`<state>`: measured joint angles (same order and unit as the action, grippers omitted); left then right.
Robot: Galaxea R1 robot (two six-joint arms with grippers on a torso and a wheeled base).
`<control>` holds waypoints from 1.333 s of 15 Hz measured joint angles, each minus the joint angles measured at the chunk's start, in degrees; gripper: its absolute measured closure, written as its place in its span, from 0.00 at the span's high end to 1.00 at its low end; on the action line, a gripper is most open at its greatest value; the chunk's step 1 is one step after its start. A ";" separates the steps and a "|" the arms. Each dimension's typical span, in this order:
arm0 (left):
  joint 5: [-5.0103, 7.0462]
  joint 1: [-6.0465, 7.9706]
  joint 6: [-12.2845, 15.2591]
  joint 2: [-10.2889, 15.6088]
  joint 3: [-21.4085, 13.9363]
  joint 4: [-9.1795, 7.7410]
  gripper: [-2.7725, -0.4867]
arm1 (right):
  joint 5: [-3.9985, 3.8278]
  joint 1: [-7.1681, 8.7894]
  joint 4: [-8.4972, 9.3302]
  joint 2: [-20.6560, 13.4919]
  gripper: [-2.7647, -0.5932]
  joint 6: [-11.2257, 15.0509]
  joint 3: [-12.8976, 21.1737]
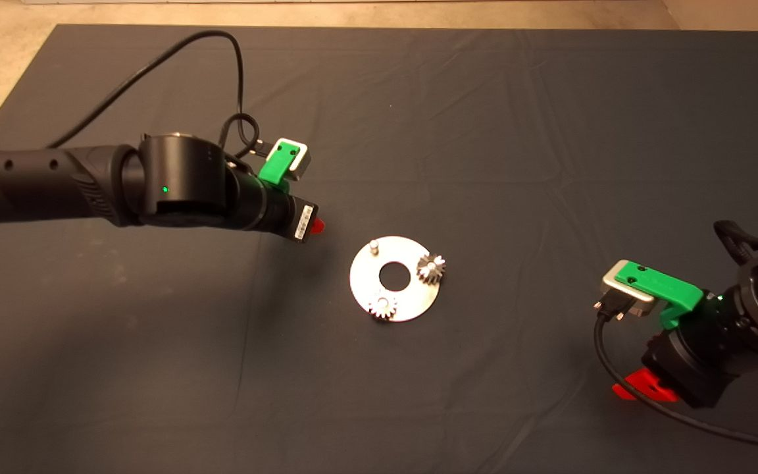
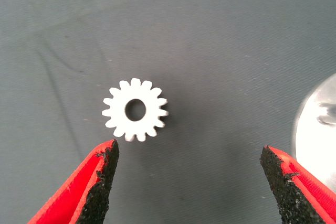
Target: Install three planetary gears onto the carrier pins
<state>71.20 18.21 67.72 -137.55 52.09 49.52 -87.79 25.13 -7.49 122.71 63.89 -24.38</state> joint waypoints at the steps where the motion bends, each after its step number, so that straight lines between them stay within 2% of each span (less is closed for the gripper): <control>1: -0.64 -0.91 0.02 0.09 -0.39 0.94 0.62 | 0.16 0.04 0.00 0.05 0.66 -0.02 0.00; 3: -0.83 -1.84 0.02 0.06 -0.55 1.03 0.62 | 0.09 0.09 0.01 0.00 0.66 -0.01 0.00; 7: -0.90 -1.71 -0.11 0.12 -0.55 3.01 0.62 | 0.09 0.11 0.00 0.01 0.66 0.00 0.00; 9: -0.81 -1.68 -1.03 0.12 -0.55 3.50 0.62 | 0.08 0.11 0.00 0.00 0.66 0.00 0.00; 11: -0.57 -1.71 -3.67 0.12 -0.58 3.57 0.62 | 0.08 0.14 0.00 0.00 0.66 0.00 0.00; 13: 1.04 -1.71 -5.88 0.28 -0.70 3.57 0.62 | 0.10 0.30 0.00 0.00 0.66 -0.01 0.00; 15: 1.42 -1.71 -9.18 0.80 -1.14 3.66 0.62 | 0.09 0.30 0.00 -0.05 0.66 -0.02 0.00; 17: 1.21 -1.71 -11.13 2.45 -1.69 3.64 0.62 | 0.05 0.30 0.00 -0.63 0.66 -0.02 0.00; 20: 1.31 -1.73 -11.74 6.46 -1.69 3.68 0.62 | 0.05 0.30 0.00 -0.82 0.66 -0.02 0.00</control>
<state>72.51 16.48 55.98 -131.09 50.41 53.20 -87.74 25.43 -7.49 121.89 63.87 -24.38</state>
